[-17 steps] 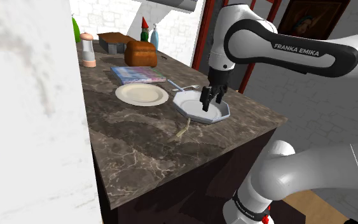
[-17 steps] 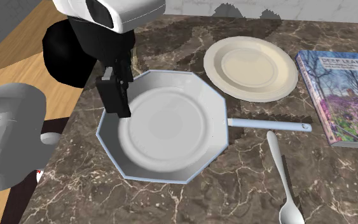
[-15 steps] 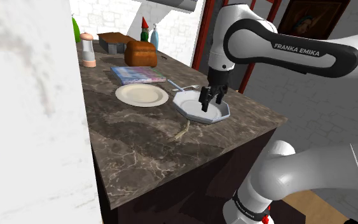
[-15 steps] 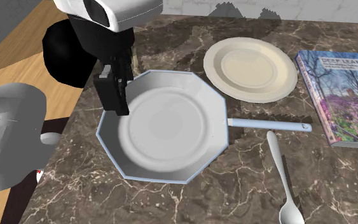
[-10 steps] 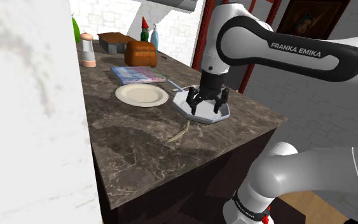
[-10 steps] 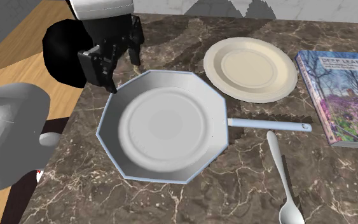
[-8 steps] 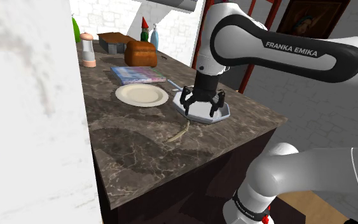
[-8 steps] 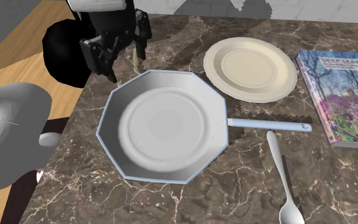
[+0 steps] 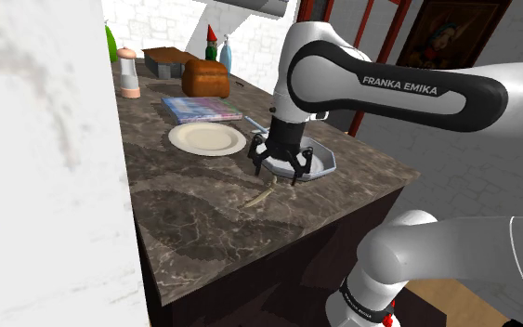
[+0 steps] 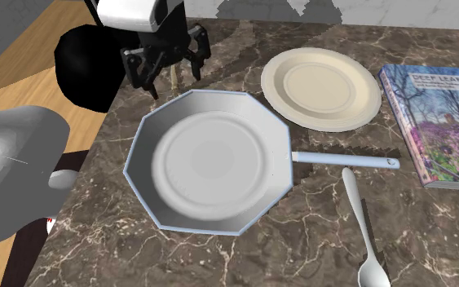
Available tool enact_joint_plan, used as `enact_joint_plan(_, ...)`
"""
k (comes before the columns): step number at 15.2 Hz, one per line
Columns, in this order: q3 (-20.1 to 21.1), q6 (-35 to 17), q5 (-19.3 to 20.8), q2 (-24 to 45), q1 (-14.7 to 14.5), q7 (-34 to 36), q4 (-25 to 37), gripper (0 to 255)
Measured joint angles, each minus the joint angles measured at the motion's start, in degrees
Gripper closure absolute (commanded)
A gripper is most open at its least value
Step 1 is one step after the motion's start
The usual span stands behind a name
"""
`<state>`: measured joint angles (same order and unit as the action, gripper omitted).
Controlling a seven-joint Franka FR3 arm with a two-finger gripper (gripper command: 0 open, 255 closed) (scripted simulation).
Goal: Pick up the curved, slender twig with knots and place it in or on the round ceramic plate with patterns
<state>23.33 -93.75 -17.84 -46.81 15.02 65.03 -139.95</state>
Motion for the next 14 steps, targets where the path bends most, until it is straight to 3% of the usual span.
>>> enact_joint_plan(9,0.6,-2.0,-0.5,-0.1,-0.2,0.0,-2.0,0)
enact_joint_plan(10,0.6,-2.0,-0.5,-0.1,-0.2,0.0,-2.0,255)
enact_joint_plan(14,0.6,-2.0,-0.5,-0.1,-0.2,0.0,-2.0,255)
